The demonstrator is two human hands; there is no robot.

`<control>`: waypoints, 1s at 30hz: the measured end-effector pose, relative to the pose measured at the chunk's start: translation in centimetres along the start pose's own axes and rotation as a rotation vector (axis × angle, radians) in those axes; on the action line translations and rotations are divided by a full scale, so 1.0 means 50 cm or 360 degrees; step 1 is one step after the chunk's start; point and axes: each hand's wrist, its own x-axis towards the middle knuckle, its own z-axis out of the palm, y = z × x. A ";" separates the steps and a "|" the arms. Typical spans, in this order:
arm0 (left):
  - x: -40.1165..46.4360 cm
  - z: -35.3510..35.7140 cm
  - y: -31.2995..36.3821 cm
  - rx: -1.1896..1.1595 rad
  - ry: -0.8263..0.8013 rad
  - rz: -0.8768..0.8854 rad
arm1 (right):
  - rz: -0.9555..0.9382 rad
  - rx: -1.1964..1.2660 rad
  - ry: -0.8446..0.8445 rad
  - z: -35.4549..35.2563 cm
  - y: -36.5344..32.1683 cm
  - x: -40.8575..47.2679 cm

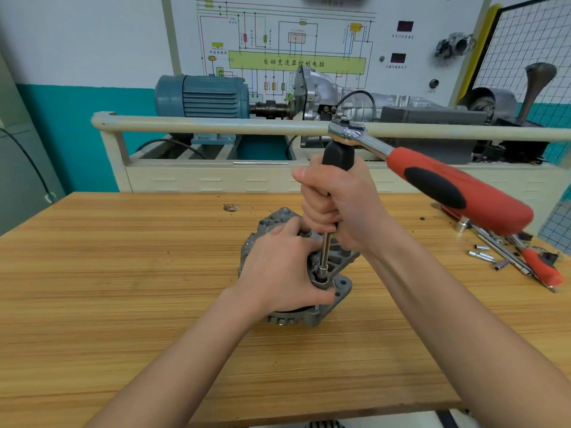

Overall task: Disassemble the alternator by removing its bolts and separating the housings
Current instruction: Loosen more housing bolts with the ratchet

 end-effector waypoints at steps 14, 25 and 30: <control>-0.001 -0.034 -0.033 -0.0205 -0.0266 0.0104 | 0.0117 0.0496 -0.0188 0.001 0.023 0.033; -0.011 -0.018 -0.026 -0.0128 -0.0120 0.0032 | -0.0014 0.0186 0.0051 0.025 0.002 -0.003; -0.012 0.007 0.017 -0.0083 0.0080 -0.0188 | 0.0028 -0.0150 0.0576 0.034 -0.002 -0.007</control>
